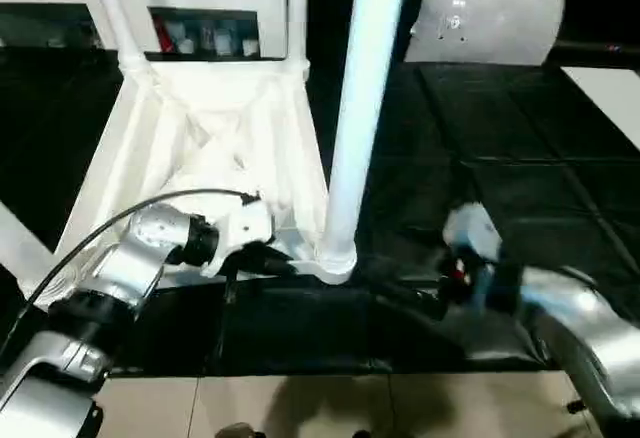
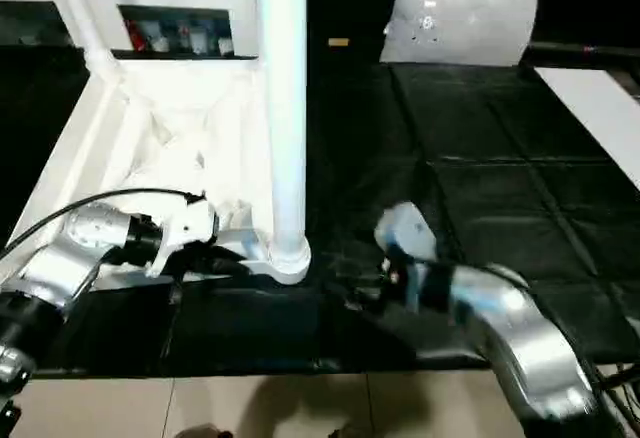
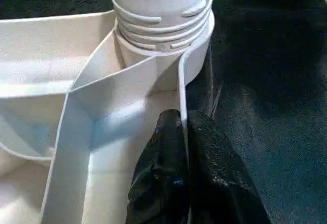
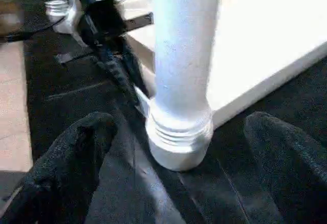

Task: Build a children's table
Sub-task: Rotate leg to tighten

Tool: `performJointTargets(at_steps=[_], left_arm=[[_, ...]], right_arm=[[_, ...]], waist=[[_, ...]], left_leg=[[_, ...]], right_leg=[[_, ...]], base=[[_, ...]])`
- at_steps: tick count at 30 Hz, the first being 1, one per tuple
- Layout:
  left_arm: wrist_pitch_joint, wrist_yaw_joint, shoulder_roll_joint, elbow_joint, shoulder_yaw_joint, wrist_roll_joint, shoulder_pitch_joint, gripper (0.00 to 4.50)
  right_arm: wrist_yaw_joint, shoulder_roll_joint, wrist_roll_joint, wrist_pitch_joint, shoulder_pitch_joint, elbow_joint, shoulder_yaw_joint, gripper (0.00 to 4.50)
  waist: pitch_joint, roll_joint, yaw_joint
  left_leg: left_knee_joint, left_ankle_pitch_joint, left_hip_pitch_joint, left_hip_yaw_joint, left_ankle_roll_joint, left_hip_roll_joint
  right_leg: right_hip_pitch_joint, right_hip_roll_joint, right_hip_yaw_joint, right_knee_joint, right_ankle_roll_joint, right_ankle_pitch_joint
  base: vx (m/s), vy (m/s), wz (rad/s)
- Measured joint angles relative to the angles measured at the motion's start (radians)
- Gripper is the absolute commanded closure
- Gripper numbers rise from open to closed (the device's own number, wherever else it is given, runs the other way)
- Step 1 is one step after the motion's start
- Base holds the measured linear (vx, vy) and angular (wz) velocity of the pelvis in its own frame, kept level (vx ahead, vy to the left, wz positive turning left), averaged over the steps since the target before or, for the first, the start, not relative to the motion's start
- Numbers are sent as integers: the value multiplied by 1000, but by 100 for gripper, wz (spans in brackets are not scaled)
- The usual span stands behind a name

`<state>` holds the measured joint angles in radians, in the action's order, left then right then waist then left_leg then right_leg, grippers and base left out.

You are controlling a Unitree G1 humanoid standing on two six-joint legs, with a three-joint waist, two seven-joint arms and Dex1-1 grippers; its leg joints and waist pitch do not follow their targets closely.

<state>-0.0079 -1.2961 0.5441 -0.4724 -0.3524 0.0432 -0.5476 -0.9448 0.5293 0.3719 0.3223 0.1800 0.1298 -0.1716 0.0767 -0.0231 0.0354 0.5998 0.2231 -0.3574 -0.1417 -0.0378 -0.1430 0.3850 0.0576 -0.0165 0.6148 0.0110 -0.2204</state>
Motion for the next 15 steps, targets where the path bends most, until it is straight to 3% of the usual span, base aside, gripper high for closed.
performJointTargets(at_steps=[6, 7, 9, 15], left_arm=[[-20, -97, 28, 78, -23, 24, 39, 444], [-21, -112, 29, 93, -32, 26, 44, 450], [-21, -133, 29, 113, -47, 26, 48, 450], [-23, -144, 26, 132, -56, 20, 47, 450]], right_arm=[[-171, 6, -10, -68, 104, -131, -56, 0], [-197, 5, -14, -81, 127, -162, -67, 27], [-237, 2, -21, -100, 160, -213, -80, 27], [-332, -20, -22, -114, 208, -295, -115, 74]], waist=[[2, -4, 13], [3, -5, 18], [4, -7, 24], [8, -13, 24]], left_leg=[[1, 3, -1, -2, 4, 0], [1, 3, -1, -3, 4, 0], [2, 2, -1, -4, 5, 0], [3, 1, 0, -8, 6, -2]], right_leg=[[0, 1, 0, 0, 5, -3], [0, 2, 0, 0, 5, -3], [0, 2, 0, 0, 5, -3], [0, 3, 0, 1, 7, -2]], base=[[0, 0, 0], [0, 0, 0], [0, 0, 0], [0, 0, 0]])
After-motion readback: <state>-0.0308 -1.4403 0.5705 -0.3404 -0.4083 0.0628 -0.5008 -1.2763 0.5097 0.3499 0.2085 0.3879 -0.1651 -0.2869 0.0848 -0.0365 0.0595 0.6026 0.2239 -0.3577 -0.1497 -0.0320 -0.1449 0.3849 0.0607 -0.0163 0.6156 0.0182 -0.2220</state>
